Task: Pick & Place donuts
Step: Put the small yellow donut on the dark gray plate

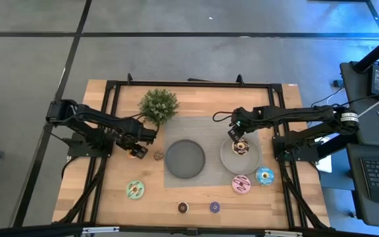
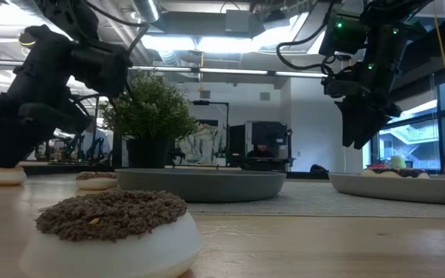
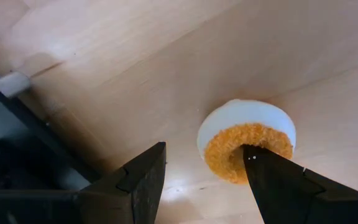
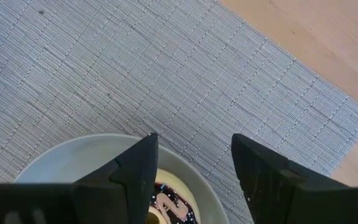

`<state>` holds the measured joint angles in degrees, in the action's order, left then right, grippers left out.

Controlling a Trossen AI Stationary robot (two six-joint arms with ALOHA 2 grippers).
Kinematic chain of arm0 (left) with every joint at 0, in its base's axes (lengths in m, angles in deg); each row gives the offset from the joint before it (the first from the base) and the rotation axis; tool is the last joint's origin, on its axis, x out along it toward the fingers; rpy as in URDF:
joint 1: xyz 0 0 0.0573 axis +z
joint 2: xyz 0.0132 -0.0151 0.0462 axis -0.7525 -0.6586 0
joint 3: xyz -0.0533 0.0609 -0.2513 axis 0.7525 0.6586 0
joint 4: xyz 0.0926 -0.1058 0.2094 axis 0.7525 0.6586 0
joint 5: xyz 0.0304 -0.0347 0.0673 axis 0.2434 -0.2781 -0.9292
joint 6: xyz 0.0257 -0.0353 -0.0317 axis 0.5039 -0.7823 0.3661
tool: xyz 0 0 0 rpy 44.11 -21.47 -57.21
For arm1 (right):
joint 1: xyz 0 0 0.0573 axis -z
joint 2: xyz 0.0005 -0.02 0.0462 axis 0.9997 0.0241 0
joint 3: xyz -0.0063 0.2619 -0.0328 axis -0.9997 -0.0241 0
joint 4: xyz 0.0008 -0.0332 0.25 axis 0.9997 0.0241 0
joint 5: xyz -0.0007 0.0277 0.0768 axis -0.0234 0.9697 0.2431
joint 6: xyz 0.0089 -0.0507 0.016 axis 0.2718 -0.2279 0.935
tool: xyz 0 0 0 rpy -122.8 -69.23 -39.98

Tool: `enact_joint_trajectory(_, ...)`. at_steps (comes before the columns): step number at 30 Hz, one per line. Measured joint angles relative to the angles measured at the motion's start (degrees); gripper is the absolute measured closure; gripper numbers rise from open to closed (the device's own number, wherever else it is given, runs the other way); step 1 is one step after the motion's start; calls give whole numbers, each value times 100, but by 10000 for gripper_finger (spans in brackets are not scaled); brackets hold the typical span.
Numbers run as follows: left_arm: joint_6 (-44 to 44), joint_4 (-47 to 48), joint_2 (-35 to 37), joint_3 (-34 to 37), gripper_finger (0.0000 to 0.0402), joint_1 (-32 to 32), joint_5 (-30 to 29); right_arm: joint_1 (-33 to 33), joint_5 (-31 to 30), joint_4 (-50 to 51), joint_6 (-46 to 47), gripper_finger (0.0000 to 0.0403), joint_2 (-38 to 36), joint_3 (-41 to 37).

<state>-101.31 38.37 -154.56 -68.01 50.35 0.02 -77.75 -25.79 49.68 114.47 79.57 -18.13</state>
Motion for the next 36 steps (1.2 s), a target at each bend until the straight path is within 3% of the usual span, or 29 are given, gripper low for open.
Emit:
enact_joint_trajectory(6,63,-157,-132,-2,202,0,-9,0,-1,1,-11,196,1,0)
enact_joint_trajectory(20,151,-200,-90,-2,307,0,-78,0,0,2,-145,196,1,0)
enact_joint_trajectory(30,202,-260,462,-414,317,-175,-256,-2,0,2,-122,196,0,0)
enact_joint_trajectory(36,1073,-1614,579,-972,319,-347,-581,-2,0,-109,-118,196,-1,0)
